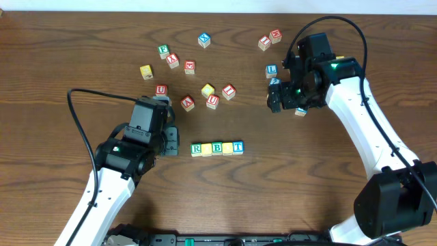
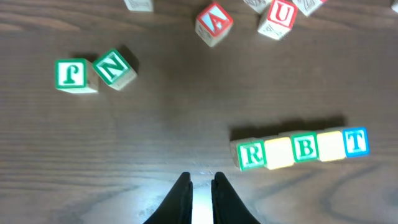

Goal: Spell out ROBOT

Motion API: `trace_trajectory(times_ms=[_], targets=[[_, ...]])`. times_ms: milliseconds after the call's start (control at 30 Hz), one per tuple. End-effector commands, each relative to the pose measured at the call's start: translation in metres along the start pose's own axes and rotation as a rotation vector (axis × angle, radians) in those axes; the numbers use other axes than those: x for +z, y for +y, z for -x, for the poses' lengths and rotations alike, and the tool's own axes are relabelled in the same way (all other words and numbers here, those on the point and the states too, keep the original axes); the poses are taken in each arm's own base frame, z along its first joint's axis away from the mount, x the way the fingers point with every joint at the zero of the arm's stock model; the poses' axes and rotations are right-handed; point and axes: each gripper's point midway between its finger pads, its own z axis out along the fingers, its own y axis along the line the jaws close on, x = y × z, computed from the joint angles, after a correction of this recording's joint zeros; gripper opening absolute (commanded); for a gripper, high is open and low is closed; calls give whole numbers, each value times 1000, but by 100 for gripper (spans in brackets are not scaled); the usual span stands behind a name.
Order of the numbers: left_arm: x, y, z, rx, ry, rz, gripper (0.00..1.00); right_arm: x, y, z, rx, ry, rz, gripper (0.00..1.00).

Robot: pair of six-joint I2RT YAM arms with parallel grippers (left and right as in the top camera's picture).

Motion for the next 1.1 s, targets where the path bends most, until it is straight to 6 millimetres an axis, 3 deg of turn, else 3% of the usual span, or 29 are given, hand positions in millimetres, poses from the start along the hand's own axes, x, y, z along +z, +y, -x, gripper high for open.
trace_trajectory(times_ms=[0, 300, 467, 767, 1067], targets=[[-1, -12, -6, -7, 39, -68, 11, -12, 1, 7, -26, -43, -10, 99], [1, -12, -11, 93, 61, -74, 10, -12, 1, 3, -23, -27, -11, 99], [12, -9, -30, 144, 160, -63, 8, -12, 0, -2, -19, -4, -13, 99], [33, -32, -64, 200, 314, -205, 8, -12, 0, -2, -15, -5, -13, 99], [33, -66, -93, 347, 360, -260, 8, -12, 0, -2, -15, -6, -13, 99]])
